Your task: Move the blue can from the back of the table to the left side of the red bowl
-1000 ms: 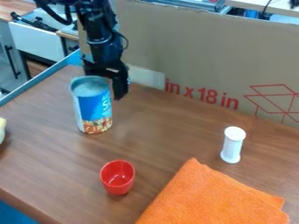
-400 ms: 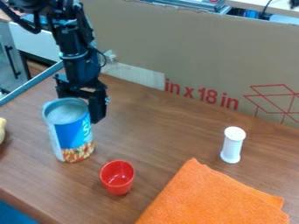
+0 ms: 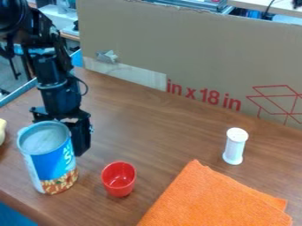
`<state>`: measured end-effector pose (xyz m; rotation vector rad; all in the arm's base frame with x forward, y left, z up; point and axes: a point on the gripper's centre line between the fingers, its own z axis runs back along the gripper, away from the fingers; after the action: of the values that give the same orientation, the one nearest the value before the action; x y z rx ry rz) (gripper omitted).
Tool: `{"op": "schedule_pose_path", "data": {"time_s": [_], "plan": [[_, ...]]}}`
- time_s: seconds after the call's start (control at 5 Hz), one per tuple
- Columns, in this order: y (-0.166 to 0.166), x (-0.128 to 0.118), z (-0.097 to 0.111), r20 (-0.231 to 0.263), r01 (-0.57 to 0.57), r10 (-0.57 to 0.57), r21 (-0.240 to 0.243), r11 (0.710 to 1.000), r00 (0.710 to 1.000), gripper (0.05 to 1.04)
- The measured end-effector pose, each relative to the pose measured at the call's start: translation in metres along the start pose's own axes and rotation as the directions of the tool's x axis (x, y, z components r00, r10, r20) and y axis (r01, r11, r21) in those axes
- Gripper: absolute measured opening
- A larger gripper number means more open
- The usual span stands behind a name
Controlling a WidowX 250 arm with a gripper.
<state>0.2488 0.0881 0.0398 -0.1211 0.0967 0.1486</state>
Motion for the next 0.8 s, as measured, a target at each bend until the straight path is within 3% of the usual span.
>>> {"op": "schedule_pose_path", "data": {"time_s": [0.2, 0.4, 0.8], "plan": [[0.001, -0.007, -0.003, -0.027, -0.017, 0.017, 0.011, 1.0, 0.999, 1.008], [-0.002, -0.004, 0.007, 0.015, -0.016, 0.016, 0.002, 1.0, 1.0, 1.008], [-0.015, 0.017, 0.068, 0.244, 0.093, -0.094, 0.013, 0.996, 0.965, 1.008]]}}
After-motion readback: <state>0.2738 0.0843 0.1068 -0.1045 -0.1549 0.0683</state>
